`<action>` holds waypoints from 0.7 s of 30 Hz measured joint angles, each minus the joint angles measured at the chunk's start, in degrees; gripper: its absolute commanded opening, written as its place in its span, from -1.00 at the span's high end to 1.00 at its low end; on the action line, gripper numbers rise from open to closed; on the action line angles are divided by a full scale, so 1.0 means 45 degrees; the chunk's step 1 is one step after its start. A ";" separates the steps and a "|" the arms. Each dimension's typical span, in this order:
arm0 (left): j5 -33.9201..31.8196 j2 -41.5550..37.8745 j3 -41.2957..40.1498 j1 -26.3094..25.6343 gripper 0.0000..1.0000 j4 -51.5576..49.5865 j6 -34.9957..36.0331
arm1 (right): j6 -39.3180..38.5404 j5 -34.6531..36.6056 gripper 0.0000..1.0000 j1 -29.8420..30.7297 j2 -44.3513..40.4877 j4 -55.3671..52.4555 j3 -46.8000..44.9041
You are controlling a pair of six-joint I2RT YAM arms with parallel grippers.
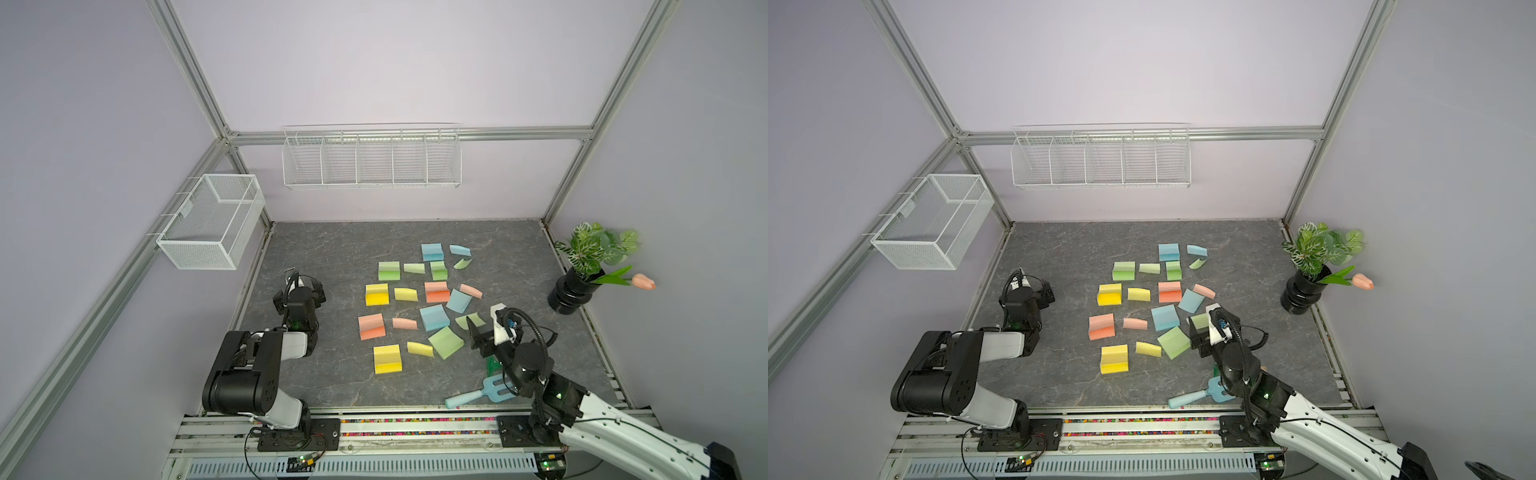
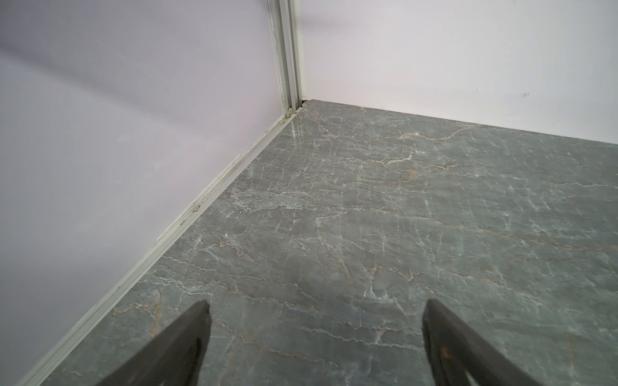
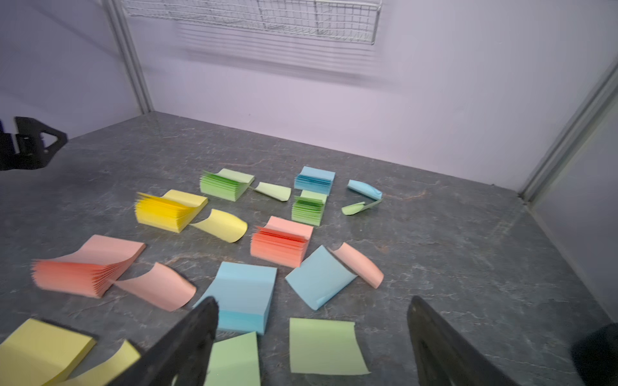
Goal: Tear off pages from different memo pads
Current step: Reset both arms
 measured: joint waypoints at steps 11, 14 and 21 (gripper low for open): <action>0.0005 0.0000 0.0000 0.0000 -0.99 -0.0063 0.0000 | -0.2210 -0.1433 -0.78 -0.5445 0.4731 0.2856 0.0044; 0.0010 0.0000 0.0000 0.0000 -0.99 -0.0063 0.0000 | -0.1889 -0.2409 -0.78 -0.6985 0.6596 0.4177 -0.0058; 0.0015 0.0000 0.0000 0.0000 -0.99 -0.0063 0.0000 | -0.1715 -0.3861 -0.78 -0.7383 0.9899 0.6708 0.0243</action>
